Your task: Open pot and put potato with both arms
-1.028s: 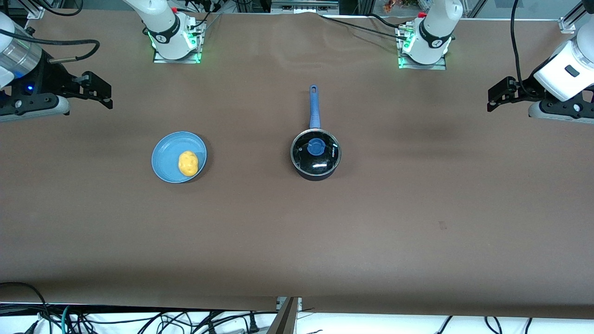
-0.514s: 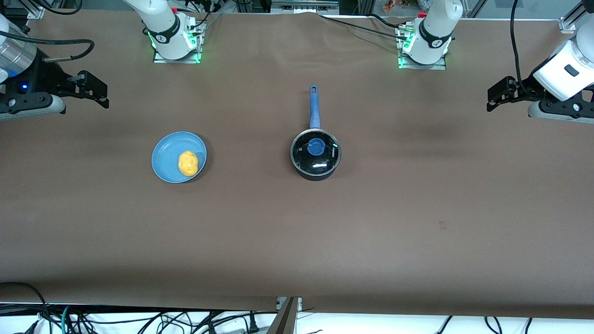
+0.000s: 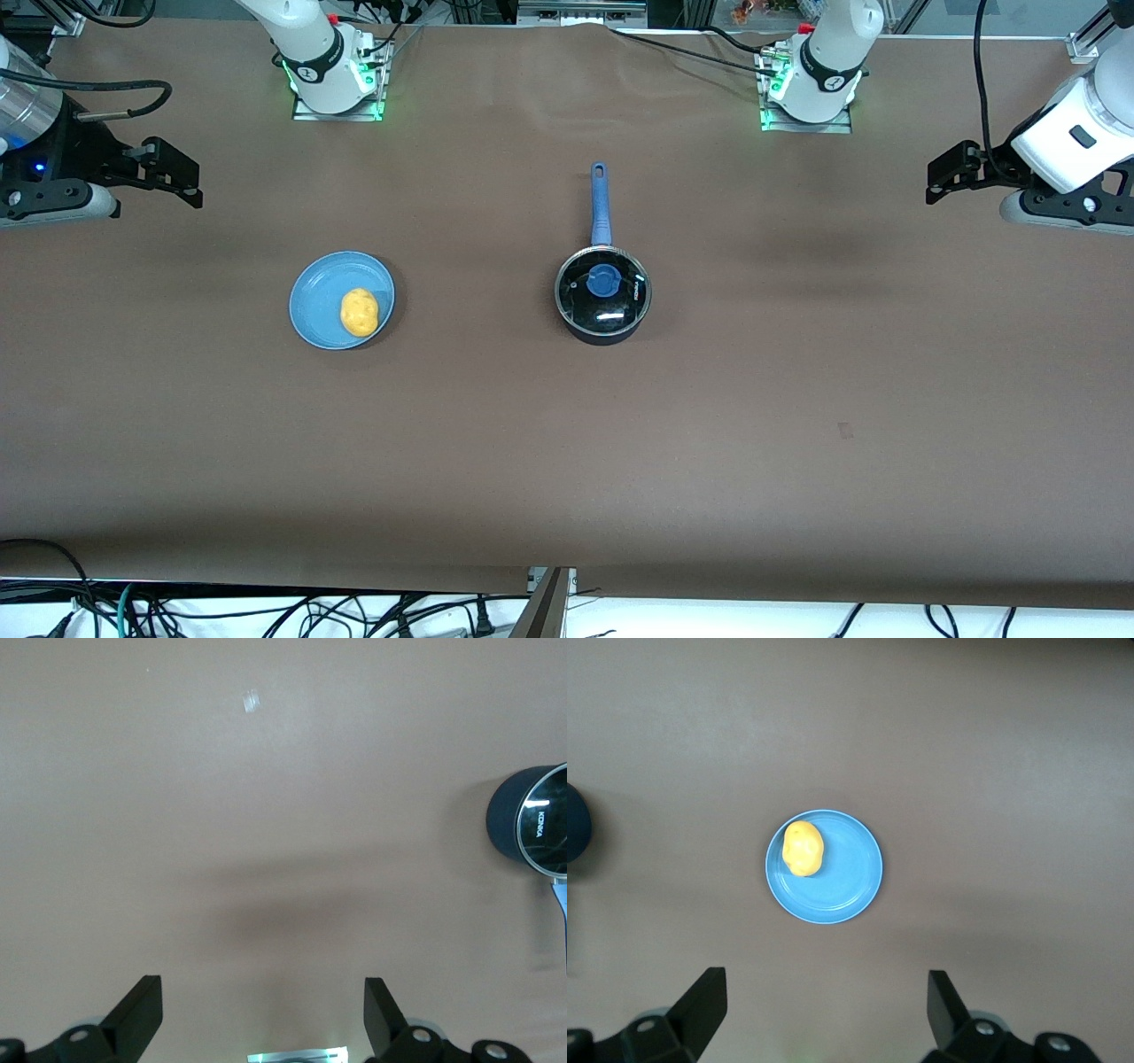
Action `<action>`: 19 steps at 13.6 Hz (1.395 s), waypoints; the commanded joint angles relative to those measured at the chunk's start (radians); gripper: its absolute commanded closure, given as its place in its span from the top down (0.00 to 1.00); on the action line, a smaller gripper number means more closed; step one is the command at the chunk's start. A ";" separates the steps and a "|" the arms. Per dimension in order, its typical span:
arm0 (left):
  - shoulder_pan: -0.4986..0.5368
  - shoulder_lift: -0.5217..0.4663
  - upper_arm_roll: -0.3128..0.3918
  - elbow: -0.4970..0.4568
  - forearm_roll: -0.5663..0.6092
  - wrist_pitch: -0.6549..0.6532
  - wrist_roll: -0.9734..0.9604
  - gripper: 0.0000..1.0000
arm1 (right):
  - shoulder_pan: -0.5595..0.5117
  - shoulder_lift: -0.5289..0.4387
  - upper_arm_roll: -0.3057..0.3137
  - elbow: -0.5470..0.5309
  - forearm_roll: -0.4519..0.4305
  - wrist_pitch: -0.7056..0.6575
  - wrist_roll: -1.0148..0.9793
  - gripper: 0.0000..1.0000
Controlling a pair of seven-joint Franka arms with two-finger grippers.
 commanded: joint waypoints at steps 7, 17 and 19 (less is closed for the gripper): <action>-0.029 0.143 -0.234 0.047 -0.048 0.018 0.043 1.00 | -0.005 -0.002 -0.020 0.016 0.012 -0.004 0.001 1.00; -0.227 0.385 -0.357 0.034 -0.111 0.431 -0.578 1.00 | 0.050 0.116 -0.008 -0.090 0.015 0.071 0.097 1.00; -0.258 0.428 -0.360 0.033 -0.018 0.477 -0.623 1.00 | 0.068 0.122 -0.008 -0.157 0.015 0.165 0.119 1.00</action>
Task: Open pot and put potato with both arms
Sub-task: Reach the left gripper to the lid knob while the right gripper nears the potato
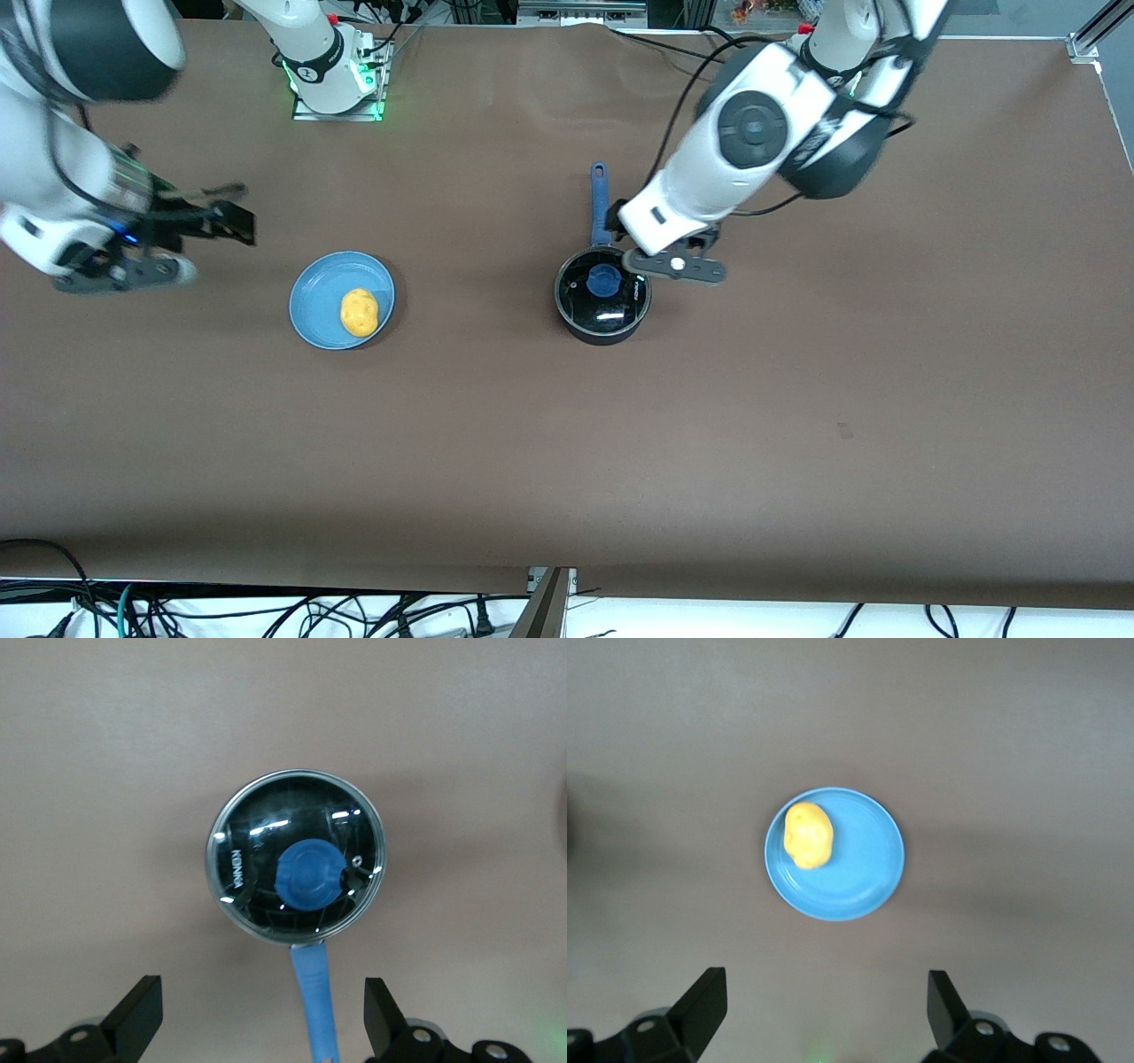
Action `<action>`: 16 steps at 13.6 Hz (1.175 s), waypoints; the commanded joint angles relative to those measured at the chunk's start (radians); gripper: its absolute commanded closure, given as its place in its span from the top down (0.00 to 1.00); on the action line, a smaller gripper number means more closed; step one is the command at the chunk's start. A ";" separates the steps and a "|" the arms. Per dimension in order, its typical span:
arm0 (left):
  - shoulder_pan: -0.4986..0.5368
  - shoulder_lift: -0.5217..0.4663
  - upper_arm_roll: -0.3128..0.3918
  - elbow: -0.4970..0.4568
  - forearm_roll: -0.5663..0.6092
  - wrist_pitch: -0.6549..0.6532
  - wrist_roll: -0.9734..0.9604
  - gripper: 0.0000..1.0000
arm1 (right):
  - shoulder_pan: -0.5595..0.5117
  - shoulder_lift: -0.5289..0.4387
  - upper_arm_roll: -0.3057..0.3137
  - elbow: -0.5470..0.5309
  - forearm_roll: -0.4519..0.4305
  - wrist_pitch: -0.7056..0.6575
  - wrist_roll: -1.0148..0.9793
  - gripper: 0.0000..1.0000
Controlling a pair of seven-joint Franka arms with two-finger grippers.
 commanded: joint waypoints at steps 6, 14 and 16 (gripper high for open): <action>-0.080 0.180 0.006 0.026 0.165 0.190 -0.118 1.00 | 0.040 0.070 0.000 -0.102 0.010 0.178 0.074 1.00; -0.101 0.236 0.006 0.021 0.181 0.247 -0.138 1.00 | 0.040 0.065 -0.001 -0.096 0.010 0.178 0.065 1.00; -0.110 0.247 0.008 0.023 0.181 0.247 -0.135 1.00 | 0.040 0.049 -0.001 -0.096 0.010 0.166 0.060 1.00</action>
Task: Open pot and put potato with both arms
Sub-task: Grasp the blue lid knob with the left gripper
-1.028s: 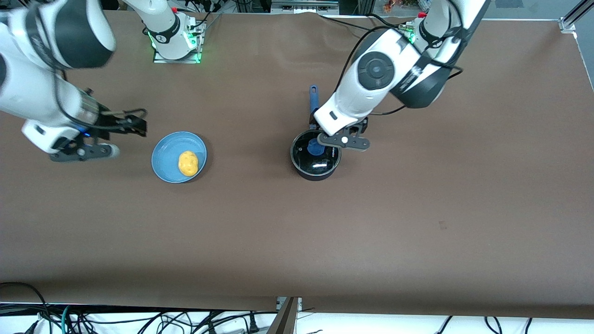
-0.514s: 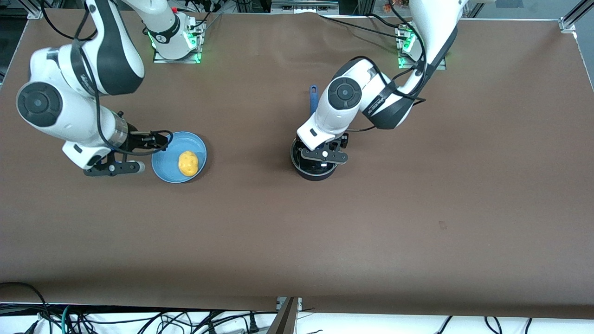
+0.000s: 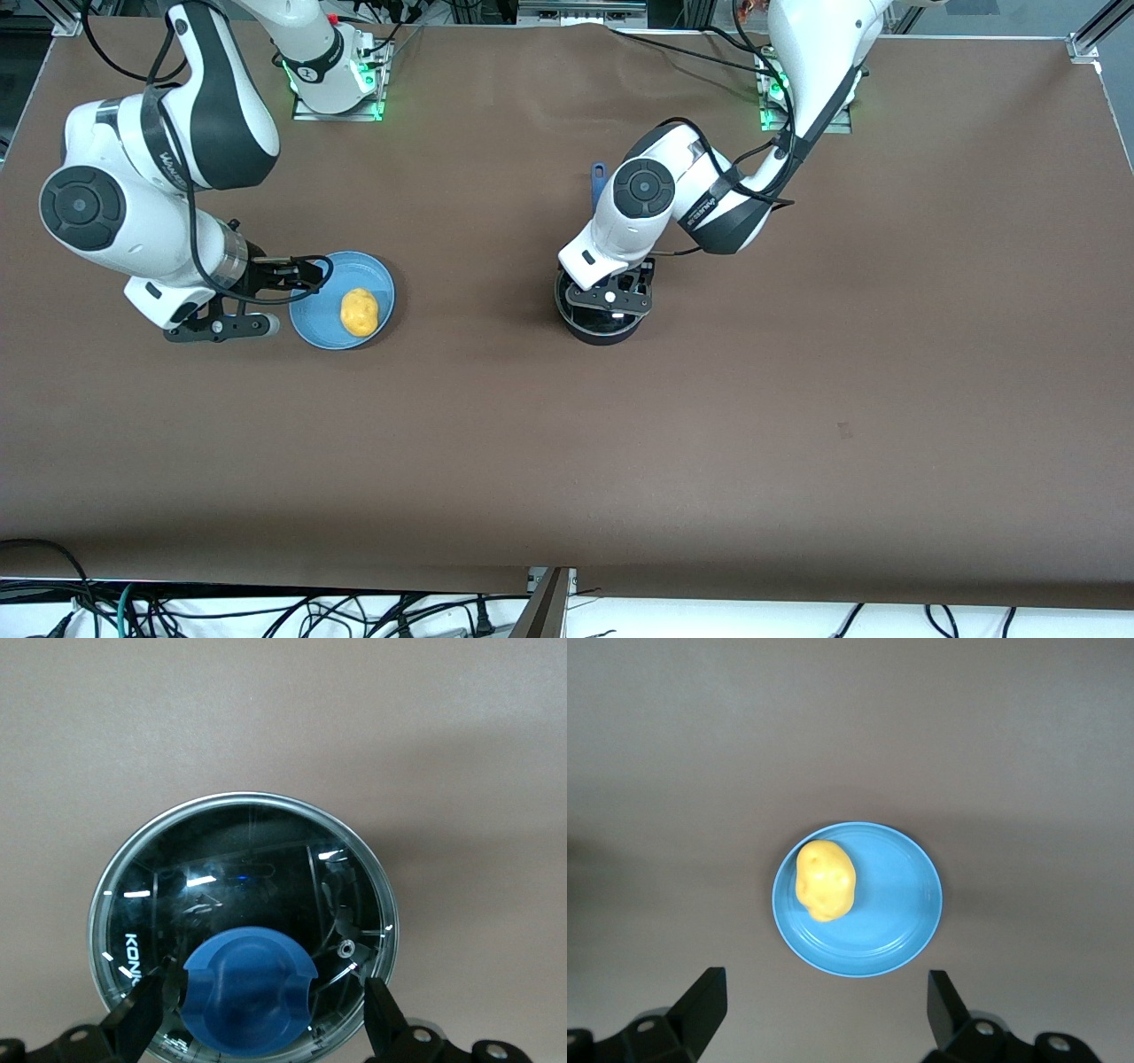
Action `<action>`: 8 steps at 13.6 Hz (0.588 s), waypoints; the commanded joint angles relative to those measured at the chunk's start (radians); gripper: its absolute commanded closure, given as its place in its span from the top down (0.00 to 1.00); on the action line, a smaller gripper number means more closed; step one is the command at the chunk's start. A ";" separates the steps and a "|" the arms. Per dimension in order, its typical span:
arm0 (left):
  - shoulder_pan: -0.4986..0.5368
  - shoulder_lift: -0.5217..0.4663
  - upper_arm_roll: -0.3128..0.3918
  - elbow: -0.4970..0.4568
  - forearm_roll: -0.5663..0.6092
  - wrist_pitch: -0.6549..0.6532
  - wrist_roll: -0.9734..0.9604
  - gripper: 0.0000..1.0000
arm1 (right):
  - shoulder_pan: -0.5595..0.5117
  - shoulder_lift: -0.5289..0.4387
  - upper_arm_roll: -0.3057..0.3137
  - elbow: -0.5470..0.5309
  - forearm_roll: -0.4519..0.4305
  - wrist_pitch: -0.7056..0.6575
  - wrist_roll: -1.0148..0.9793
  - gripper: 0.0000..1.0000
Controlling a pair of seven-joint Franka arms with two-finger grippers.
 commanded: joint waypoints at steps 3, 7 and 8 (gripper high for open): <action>-0.021 0.022 0.008 0.020 0.073 0.004 -0.012 0.81 | 0.001 -0.051 -0.004 0.000 0.010 -0.042 -0.007 1.00; -0.021 0.030 0.007 0.023 0.101 0.002 -0.014 0.34 | 0.001 -0.083 -0.010 0.003 0.010 -0.060 -0.012 1.00; -0.021 0.028 0.005 0.025 0.101 -0.002 -0.014 0.26 | 0.000 -0.095 -0.012 0.005 0.010 -0.065 -0.012 1.00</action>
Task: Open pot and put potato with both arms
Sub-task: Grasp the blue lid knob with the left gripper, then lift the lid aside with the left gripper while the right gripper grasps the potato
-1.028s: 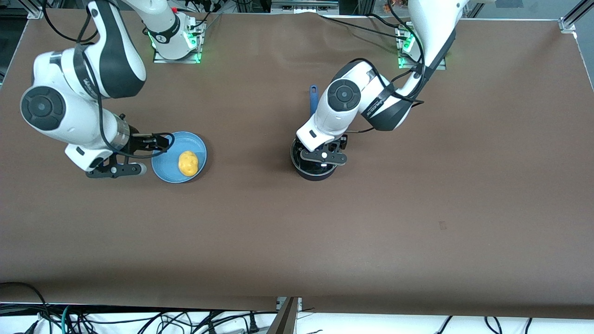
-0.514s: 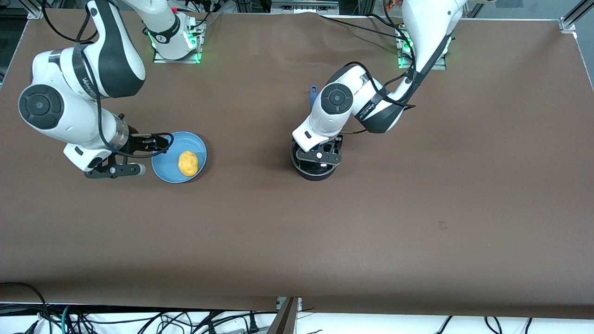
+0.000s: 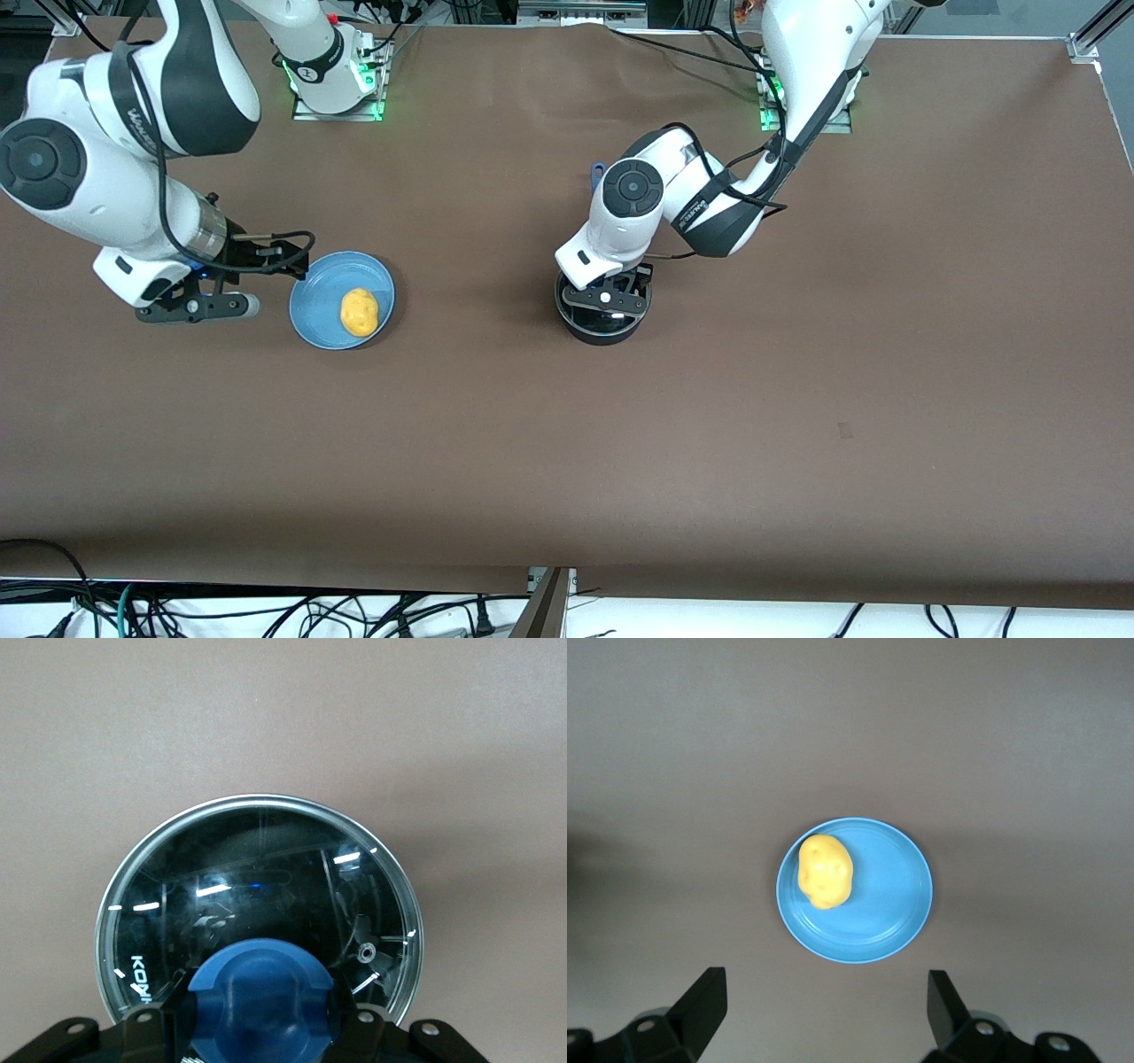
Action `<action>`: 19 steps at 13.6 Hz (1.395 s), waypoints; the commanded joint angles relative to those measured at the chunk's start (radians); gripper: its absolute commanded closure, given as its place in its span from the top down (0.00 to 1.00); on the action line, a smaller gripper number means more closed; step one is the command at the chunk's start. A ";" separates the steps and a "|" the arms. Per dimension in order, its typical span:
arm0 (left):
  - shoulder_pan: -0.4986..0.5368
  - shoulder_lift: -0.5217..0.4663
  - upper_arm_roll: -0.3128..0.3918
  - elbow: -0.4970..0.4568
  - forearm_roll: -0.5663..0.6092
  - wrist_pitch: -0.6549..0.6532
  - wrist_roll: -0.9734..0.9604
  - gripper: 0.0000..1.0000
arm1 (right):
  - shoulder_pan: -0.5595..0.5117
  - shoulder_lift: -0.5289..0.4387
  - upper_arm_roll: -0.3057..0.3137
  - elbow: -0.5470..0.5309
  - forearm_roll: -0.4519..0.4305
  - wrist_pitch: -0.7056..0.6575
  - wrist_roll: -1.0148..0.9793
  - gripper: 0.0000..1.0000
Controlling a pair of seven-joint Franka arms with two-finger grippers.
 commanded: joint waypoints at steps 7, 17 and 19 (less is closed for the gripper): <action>0.009 -0.119 0.002 0.037 0.004 -0.166 -0.015 0.25 | -0.002 -0.007 -0.007 -0.049 0.012 0.042 -0.026 1.00; 0.409 -0.294 0.002 0.030 -0.010 -0.418 0.474 0.25 | 0.003 0.117 0.006 -0.350 0.029 0.560 -0.001 1.00; 0.515 -0.282 0.004 0.019 -0.010 -0.415 0.618 0.26 | 0.024 0.169 0.006 -0.357 0.029 0.626 0.028 1.00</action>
